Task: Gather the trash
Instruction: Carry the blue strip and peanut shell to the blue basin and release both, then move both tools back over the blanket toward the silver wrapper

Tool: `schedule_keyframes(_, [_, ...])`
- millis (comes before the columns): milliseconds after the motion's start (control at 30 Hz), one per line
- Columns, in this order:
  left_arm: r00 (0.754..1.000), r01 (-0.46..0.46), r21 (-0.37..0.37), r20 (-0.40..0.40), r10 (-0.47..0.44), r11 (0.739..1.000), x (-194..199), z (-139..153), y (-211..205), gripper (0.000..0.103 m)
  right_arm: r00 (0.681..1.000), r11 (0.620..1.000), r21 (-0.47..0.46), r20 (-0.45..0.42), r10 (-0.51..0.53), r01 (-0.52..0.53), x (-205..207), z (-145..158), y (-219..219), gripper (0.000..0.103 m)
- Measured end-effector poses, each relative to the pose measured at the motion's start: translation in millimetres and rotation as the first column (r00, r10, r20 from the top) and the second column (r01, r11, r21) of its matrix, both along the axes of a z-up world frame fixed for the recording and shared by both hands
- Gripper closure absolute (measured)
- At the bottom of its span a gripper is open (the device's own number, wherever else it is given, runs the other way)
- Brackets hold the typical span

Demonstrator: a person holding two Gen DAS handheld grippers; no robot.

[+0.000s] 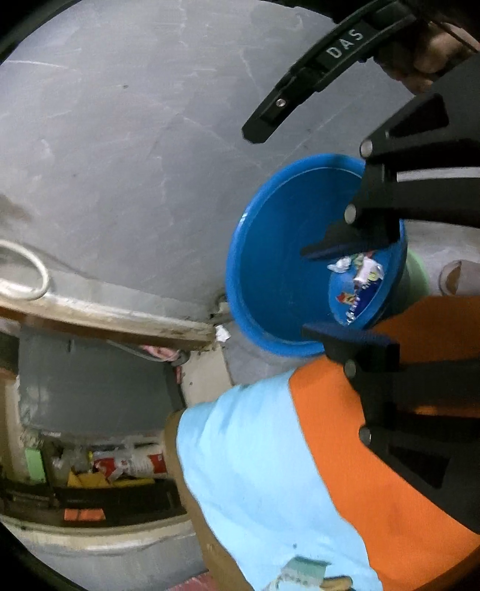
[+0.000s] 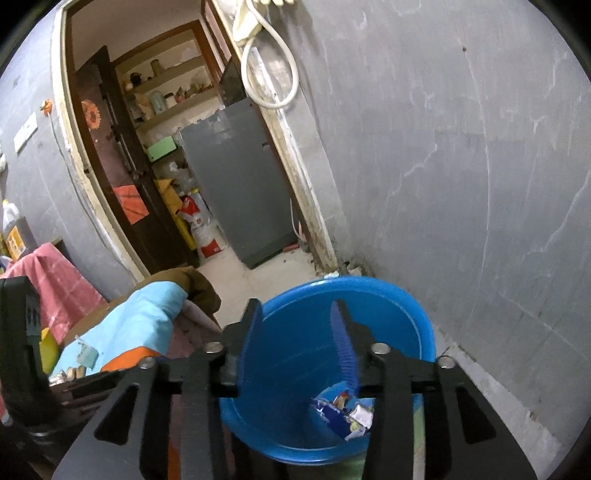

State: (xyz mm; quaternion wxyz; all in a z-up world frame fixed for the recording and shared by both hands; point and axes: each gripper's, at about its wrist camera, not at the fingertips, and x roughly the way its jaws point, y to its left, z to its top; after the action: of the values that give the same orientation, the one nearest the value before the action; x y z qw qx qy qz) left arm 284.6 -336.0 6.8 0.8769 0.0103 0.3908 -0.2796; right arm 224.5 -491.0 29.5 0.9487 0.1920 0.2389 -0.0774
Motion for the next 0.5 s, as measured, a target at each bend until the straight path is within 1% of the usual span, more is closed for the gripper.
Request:
schedule_keyframes(100, [0.998, -0.043, -0.02, 0.051, 0.044, 0.999, -3, 13, 15, 0.06, 0.999, 0.999, -0.032, 0.036, -0.003, 0.004, -3, 7, 5, 0.052])
schedule_keyframes(133, [0.996, -0.053, -0.023, 0.066, 0.054, 0.998, -4, 17, 19, 0.055, 0.999, 0.999, -0.046, 0.049, -0.003, 0.005, -4, 10, 7, 0.051])
schedule_keyframes(167, [0.993, -0.073, -0.03, 0.091, 0.075, 0.997, -6, 21, 26, 0.049, 0.998, 0.998, -0.055, 0.056, -0.002, 0.006, -4, 12, 9, 0.046])
schedule_keyframes(200, [0.989, -0.09, -0.037, 0.114, 0.094, 0.995, -8, 26, 31, 0.047, 0.998, 0.998, -0.066, 0.069, -0.001, 0.006, -5, 14, 11, 0.039])
schedule_keyframes(267, [0.981, -0.118, -0.049, 0.152, 0.124, 0.992, -12, 34, 42, 0.04, 0.995, 0.996, -0.084, 0.103, 0.004, 0.004, -7, 19, 17, 0.03])
schedule_keyframes(300, [0.975, -0.132, -0.057, 0.171, 0.14, 0.99, -14, 38, 48, 0.038, 0.993, 0.996, -0.092, 0.12, 0.008, 0.003, -8, 22, 20, 0.028])
schedule_keyframes(333, [0.969, -0.148, -0.065, 0.19, 0.158, 0.987, -16, 43, 55, 0.028, 0.99, 0.995, -0.103, 0.138, 0.014, 0.0, -8, 25, 23, 0.027])
schedule_keyframes(367, [0.962, -0.165, -0.074, 0.21, 0.177, 0.983, -18, 47, 62, 0.019, 0.989, 0.994, -0.111, 0.15, 0.019, -0.002, -9, 27, 26, 0.022])
schedule_keyframes(400, [0.951, -0.185, -0.087, 0.234, 0.201, 0.979, -22, 51, 69, 0.016, 0.985, 0.992, -0.125, 0.173, 0.026, -0.004, -10, 31, 30, 0.017])
schedule_keyframes(433, [0.939, -0.203, -0.102, 0.261, 0.223, 0.974, -26, 55, 77, 0.01, 0.982, 0.991, -0.131, 0.186, 0.029, -0.004, -11, 33, 33, 0.014])
schedule_keyframes(467, [0.927, -0.217, -0.116, 0.286, 0.242, 0.969, -30, 59, 84, 0.006, 0.977, 0.99, -0.139, 0.209, 0.035, -0.005, -12, 36, 37, 0.007])
schedule_keyframes(500, [0.913, -0.233, -0.131, 0.312, 0.263, 0.964, -34, 62, 92, 0.004, 0.974, 0.989, -0.145, 0.225, 0.04, -0.007, -12, 38, 41, 0.001])
